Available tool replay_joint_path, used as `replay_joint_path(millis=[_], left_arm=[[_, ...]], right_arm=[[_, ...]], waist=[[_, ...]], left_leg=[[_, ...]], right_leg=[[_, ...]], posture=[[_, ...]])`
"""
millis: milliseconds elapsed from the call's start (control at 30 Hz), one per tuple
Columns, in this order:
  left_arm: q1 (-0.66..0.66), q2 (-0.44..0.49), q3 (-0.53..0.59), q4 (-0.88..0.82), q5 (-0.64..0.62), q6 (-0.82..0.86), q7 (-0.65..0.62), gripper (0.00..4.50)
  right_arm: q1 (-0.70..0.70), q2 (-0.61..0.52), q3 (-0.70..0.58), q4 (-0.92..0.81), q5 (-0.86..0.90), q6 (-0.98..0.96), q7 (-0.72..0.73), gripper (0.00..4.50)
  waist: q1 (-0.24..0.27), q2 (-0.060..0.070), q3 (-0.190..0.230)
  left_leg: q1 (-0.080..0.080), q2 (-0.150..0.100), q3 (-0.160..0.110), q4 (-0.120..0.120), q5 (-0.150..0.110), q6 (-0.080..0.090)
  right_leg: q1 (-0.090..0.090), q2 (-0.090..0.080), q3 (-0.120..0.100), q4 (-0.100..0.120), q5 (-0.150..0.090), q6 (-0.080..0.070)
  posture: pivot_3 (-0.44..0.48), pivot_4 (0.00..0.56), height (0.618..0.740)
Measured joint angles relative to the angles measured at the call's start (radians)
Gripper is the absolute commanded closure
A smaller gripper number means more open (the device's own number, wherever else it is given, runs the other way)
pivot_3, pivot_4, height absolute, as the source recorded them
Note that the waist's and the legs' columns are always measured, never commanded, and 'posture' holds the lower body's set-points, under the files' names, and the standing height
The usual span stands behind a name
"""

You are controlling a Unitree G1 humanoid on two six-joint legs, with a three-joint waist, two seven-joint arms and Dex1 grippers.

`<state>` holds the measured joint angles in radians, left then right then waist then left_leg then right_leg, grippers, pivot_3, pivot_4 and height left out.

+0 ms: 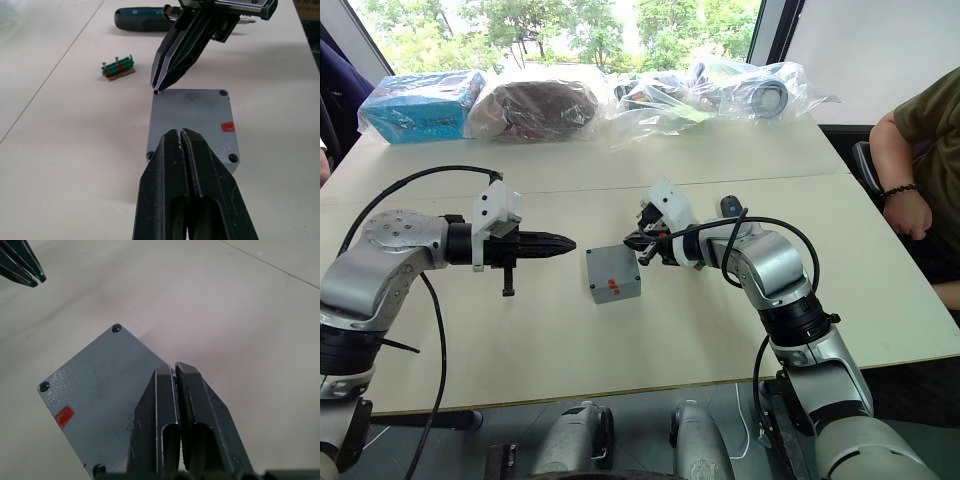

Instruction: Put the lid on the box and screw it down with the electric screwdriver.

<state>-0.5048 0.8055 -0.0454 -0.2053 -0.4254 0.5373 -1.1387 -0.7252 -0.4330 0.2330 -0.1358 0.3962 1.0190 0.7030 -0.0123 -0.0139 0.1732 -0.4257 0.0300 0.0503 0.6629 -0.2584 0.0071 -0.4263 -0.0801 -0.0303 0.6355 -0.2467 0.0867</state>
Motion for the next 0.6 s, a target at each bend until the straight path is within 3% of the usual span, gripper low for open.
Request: replay_joint_path(millis=[533, 600], left_arm=[[0.002, -0.002, -0.003, -0.014, -0.001, 0.004, 0.003, 4.5], [0.003, -0.002, -0.003, -0.015, -0.001, 0.005, 0.004, 4.5]], right_arm=[[0.005, -0.001, 0.033, 0.04, -0.042, -0.068, 0.014, 4.44], [0.006, -0.001, 0.033, 0.041, -0.043, -0.073, 0.021, 3.94]], waist=[[0.0, 0.0, 0.0], [0.0, 0.0, 0.0]], left_leg=[[0.0, 0.0, 0.0, 0.0, 0.0, 0.0], [0.0, 0.0, 0.0, 0.0, 0.0, 0.0]], right_leg=[[0.0, 0.0, 0.0, 0.0, 0.0, 0.0], [0.0, 0.0, 0.0, 0.0, 0.0, 0.0]], posture=[[0.0, 0.15, 0.74], [0.0, 0.15, 0.74]])
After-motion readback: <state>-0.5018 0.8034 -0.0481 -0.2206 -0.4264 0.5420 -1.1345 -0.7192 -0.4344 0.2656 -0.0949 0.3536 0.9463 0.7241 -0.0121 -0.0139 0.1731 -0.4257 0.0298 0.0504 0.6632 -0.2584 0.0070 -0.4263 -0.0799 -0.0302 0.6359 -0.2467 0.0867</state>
